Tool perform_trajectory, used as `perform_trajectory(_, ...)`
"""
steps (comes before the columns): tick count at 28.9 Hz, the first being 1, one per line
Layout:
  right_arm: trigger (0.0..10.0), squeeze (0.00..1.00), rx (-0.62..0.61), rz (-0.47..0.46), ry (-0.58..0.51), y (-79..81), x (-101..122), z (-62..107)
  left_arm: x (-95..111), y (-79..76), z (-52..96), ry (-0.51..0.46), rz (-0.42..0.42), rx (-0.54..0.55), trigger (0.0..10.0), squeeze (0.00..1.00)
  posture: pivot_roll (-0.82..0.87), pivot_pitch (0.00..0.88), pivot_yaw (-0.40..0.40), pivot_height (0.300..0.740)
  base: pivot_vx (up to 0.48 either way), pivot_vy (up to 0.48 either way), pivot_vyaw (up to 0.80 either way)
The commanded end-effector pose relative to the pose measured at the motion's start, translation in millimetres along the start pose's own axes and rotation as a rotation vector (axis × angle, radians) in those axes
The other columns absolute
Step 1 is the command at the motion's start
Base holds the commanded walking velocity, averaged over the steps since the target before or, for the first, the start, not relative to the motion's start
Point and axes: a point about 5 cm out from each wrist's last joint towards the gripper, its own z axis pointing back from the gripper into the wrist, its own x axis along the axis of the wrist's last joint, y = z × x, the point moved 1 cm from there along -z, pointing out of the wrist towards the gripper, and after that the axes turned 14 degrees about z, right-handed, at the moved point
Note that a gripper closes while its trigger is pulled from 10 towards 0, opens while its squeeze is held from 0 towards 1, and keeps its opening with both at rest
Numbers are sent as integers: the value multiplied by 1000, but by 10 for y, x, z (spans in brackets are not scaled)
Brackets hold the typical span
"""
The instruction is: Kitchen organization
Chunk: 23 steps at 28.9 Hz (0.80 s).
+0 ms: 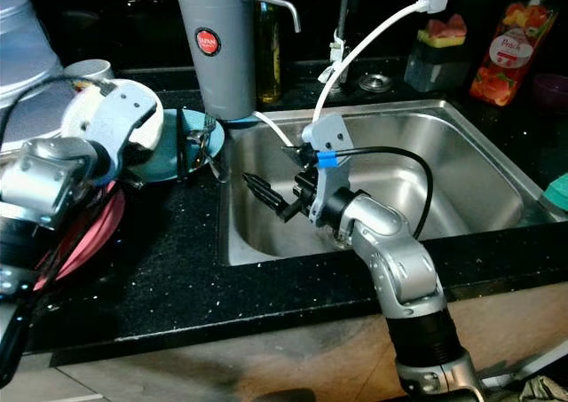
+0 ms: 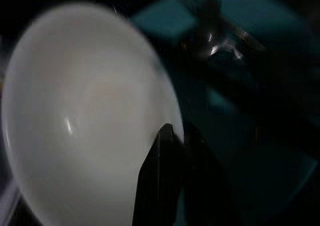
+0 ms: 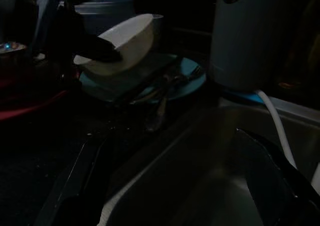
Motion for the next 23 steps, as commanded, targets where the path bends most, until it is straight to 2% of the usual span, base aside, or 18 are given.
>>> perform_trajectory(1,10000,0,10,-2,0,26,13,14,-117,39,-20,37,0,12,0,0,-1,14,-14,740,0,0,0)
perform_trajectory(12,10000,0,7,-1,-1,26,19,15,-48,56,-22,-10,-19,32,0,0,-3,12,-11,740,0,0,0)
perform_trajectory(16,10000,0,5,-10,-4,30,20,15,-5,81,1,-19,-54,52,0,0,-1,12,-9,740,0,0,0)
perform_trajectory(17,10000,0,4,-19,-8,33,20,15,68,117,36,-49,-90,86,0,0,1,11,-11,740,0,0,0)
perform_trajectory(20,10000,0,3,-22,-10,34,22,15,167,150,73,-99,-131,121,0,0,1,11,-11,740,0,0,0)
perform_trajectory(22,10000,0,3,-25,-14,31,31,14,306,130,117,-176,-178,131,0,0,1,4,-10,740,0,0,0)
perform_trajectory(23,10000,0,3,-25,-14,31,31,14,306,130,117,-176,-178,131,0,0,1,4,-10,740,0,0,0)
